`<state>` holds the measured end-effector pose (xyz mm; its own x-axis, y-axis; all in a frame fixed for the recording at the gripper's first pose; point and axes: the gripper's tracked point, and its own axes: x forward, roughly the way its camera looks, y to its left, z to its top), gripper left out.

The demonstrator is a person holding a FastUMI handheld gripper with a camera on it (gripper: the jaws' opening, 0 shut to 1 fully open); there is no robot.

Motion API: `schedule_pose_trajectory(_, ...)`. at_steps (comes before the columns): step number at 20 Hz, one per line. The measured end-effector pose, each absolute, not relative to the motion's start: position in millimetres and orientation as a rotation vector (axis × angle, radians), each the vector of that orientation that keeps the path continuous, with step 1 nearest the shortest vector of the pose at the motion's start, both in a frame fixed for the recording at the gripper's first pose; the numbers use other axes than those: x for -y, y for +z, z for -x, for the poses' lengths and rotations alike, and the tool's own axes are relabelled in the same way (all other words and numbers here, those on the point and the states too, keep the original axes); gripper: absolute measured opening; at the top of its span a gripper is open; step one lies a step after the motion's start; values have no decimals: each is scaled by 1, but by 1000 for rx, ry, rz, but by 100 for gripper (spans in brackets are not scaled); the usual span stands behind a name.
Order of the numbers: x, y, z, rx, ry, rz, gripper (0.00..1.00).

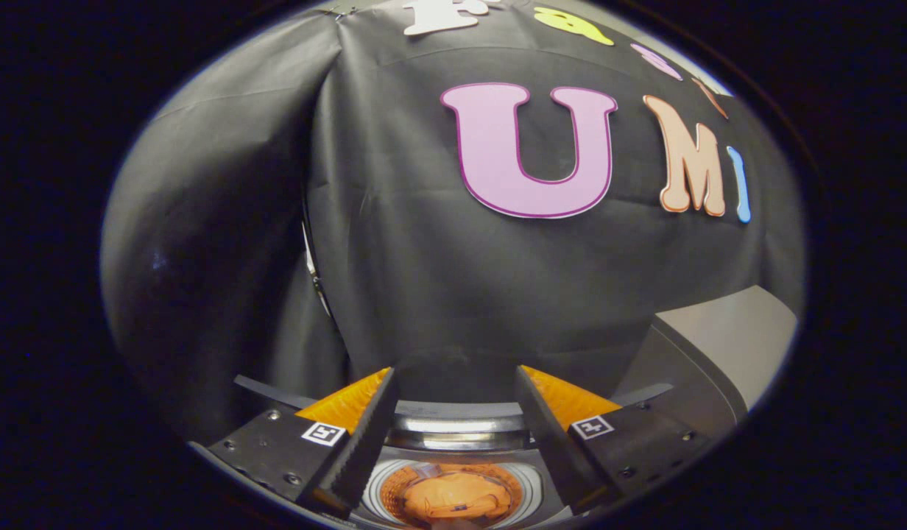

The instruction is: Put the clothes into the washing machine and then close the washing machine lid.

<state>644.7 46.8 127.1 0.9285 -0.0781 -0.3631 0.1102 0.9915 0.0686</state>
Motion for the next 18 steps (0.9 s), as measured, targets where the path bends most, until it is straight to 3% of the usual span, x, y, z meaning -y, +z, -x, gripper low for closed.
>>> schedule_pose_trajectory(7, -43, 127, -647, -374, -87, -101, 96)
schedule_pose_trajectory(11, -44, 114, -651, -476, -66, -102, 96)
schedule_pose_trajectory(18, -43, 142, -647, -336, -4, -192, 97)
